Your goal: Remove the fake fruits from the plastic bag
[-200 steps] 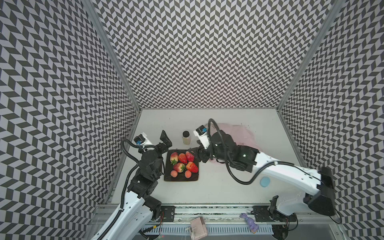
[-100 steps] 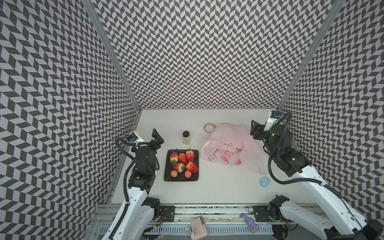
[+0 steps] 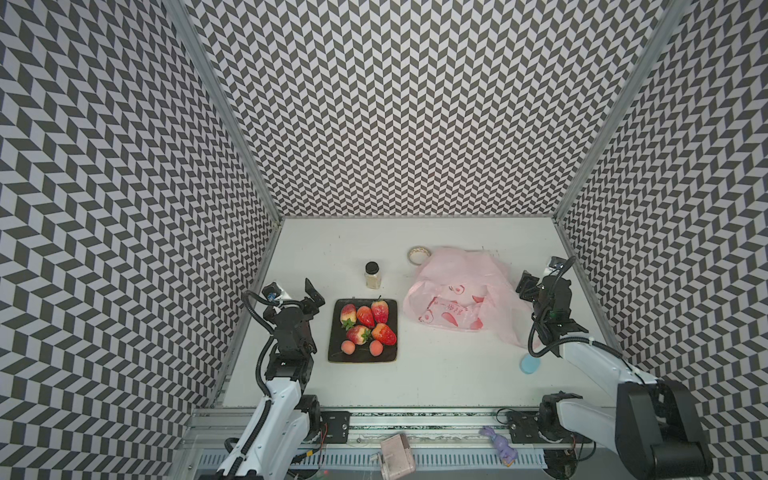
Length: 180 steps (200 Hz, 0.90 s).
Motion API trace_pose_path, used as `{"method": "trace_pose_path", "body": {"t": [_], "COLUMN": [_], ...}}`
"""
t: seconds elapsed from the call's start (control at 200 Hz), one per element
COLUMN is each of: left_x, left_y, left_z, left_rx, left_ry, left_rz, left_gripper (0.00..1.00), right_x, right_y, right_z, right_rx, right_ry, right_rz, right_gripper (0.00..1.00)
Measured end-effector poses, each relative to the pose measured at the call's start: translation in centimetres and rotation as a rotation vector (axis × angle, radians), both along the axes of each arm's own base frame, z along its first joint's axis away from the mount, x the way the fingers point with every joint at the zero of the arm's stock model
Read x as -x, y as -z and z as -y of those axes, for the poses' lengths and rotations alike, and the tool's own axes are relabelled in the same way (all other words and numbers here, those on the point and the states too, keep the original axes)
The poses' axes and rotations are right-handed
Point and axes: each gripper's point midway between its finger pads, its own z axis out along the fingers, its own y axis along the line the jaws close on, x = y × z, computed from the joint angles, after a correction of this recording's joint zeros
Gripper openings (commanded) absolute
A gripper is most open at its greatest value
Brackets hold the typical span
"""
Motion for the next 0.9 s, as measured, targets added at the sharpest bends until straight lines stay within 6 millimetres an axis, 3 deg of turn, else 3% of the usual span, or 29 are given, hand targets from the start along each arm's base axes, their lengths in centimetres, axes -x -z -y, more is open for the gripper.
{"method": "trace_pose_path", "body": {"t": [0.125,0.321,0.476,0.726,0.901], "left_x": [-0.7,-1.3,-2.3,-4.7,-6.5], "left_y": [1.8,3.9,4.2,5.4,6.0], "left_z": [0.8,2.0,3.0,4.2,4.5], "left_rx": [-0.034,-0.075,-0.105,-0.177,-0.222], "left_ry": [0.052,0.133,0.196,0.277,0.305], "left_rz": [-0.035,-0.052,-0.038,-0.04,-0.006], "left_gripper": [1.0,1.0,1.0,1.0,1.0], "right_x": [-1.1,-0.2,0.1,-0.5,-0.4], "right_y": [0.9,2.9,4.0,0.8,0.4], "right_z": [-0.7,-1.3,-1.5,-1.6,-1.6], "right_rx": [0.024,0.052,0.06,0.061,0.062], "right_ry": [-0.052,-0.101,-0.123,-0.132,-0.134], "right_rz": [0.046,0.126,0.154,0.28,0.302], "right_gripper": [0.78,0.79,0.81,0.86,0.89]}}
